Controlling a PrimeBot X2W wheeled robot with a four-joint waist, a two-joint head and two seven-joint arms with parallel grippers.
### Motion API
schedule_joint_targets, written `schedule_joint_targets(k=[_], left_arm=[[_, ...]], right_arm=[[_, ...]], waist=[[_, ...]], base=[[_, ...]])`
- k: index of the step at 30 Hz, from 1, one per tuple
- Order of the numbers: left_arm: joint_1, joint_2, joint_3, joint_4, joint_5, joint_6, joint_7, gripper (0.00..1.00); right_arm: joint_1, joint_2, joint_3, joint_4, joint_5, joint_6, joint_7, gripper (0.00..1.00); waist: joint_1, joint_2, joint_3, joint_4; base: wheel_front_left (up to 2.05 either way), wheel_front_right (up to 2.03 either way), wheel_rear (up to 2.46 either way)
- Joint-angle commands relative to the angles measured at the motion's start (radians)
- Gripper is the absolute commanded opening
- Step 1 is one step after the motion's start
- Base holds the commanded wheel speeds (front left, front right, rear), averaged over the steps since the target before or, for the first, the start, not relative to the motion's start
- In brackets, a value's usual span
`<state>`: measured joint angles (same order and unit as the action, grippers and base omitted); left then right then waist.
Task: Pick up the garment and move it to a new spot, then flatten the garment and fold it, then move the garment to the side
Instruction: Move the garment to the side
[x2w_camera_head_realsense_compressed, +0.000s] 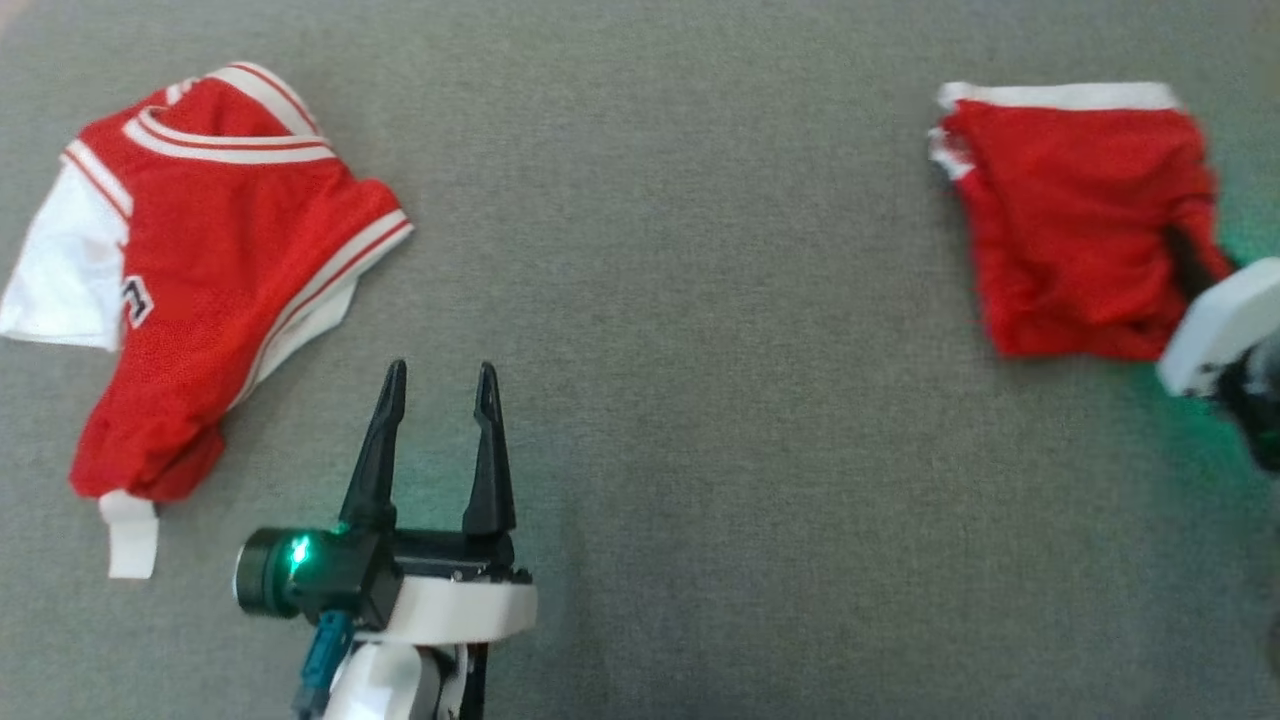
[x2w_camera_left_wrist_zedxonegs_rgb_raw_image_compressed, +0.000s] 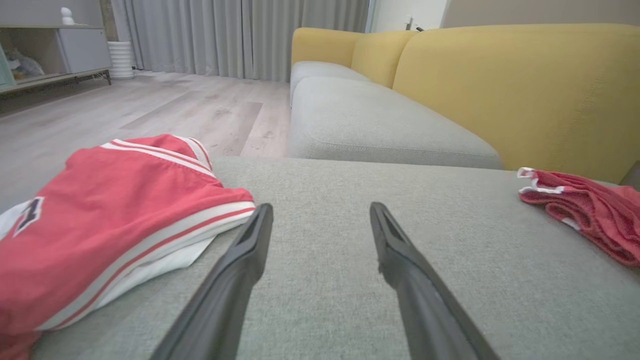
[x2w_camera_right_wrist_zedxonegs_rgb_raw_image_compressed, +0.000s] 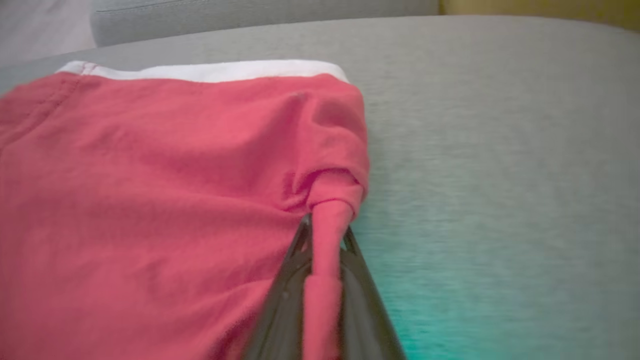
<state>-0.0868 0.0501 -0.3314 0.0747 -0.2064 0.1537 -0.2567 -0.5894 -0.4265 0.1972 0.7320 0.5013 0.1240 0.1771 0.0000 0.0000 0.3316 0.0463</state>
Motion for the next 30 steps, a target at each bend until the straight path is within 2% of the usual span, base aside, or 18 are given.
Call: schedule_joint_targets(k=[1, 9, 15, 17, 19, 20, 21, 23, 24, 27, 30], left_arm=[[-0.039, 0.000, 0.029, -0.039, 0.011, -0.004, -0.005, 1.00], [-0.113, 0.000, 0.024, -0.045, 0.048, -0.042, -0.005, 1.00], [-0.176, 0.000, 0.008, -0.043, 0.059, -0.061, -0.005, 1.00], [-0.194, 0.000, 0.002, -0.043, 0.058, -0.062, -0.005, 1.00], [-0.205, 0.000, 0.003, -0.042, 0.055, -0.062, -0.005, 1.00], [-0.209, 0.000, 0.007, -0.044, 0.051, -0.060, -0.005, 1.00], [-0.212, 0.000, 0.012, -0.044, 0.050, -0.058, -0.005, 1.00], [-0.214, 0.000, 0.021, -0.044, 0.048, -0.058, -0.005, 1.00], [-0.214, 0.000, 0.023, -0.043, 0.048, -0.059, -0.005, 1.00], [-0.208, 0.000, 0.030, -0.034, 0.047, -0.063, -0.005, 1.00], [-0.195, 0.000, 0.036, -0.028, 0.039, -0.057, -0.005, 1.00]], right_arm=[[-0.024, -0.064, 0.006, -0.028, -0.005, 0.007, -0.005, 0.00], [-0.045, -0.298, -0.041, -0.069, -0.079, 0.007, 0.036, 0.00], [-0.043, -0.414, -0.134, -0.080, -0.168, 0.007, 0.038, 0.00], [-0.039, -0.439, -0.172, -0.085, -0.208, 0.007, 0.033, 0.20], [-0.035, -0.452, -0.211, -0.093, -0.248, 0.007, 0.030, 0.32], [-0.033, -0.456, -0.231, -0.099, -0.269, 0.007, 0.028, 0.54], [-0.030, -0.456, -0.251, -0.106, -0.288, 0.007, 0.028, 0.62], [-0.023, -0.448, -0.299, -0.115, -0.325, 0.007, 0.026, 0.96], [-0.018, -0.442, -0.321, -0.122, -0.351, 0.007, 0.020, 1.00], [0.004, -0.411, -0.375, -0.153, -0.438, 0.007, -0.008, 1.00], [0.032, -0.327, -0.407, -0.193, -0.478, 0.007, -0.032, 1.00]], waist=[[0.0000, 0.0000, 0.027, -0.024], [0.0000, 0.0000, 0.159, -0.087], [0.0000, 0.0000, 0.229, -0.099], [0.0000, 0.0000, 0.247, -0.097], [0.0000, 0.0000, 0.259, -0.093], [0.0000, 0.0000, 0.263, -0.090], [0.0000, 0.0000, 0.265, -0.087], [0.0000, 0.0000, 0.266, -0.079], [0.0000, 0.0000, 0.263, -0.074], [0.0000, 0.0000, 0.241, -0.060], [0.0000, 0.0000, 0.198, -0.048]], base=[[0.00, 0.00, 0.00], [0.00, 0.00, 0.00], [0.00, 0.00, 0.00], [0.00, 0.00, 0.00], [0.00, 0.00, 0.00], [0.00, 0.00, 0.00], [0.00, 0.00, 0.00], [0.00, 0.00, 0.00], [0.00, 0.00, 0.00], [0.00, 0.00, 0.00], [0.00, 0.00, 0.00]])
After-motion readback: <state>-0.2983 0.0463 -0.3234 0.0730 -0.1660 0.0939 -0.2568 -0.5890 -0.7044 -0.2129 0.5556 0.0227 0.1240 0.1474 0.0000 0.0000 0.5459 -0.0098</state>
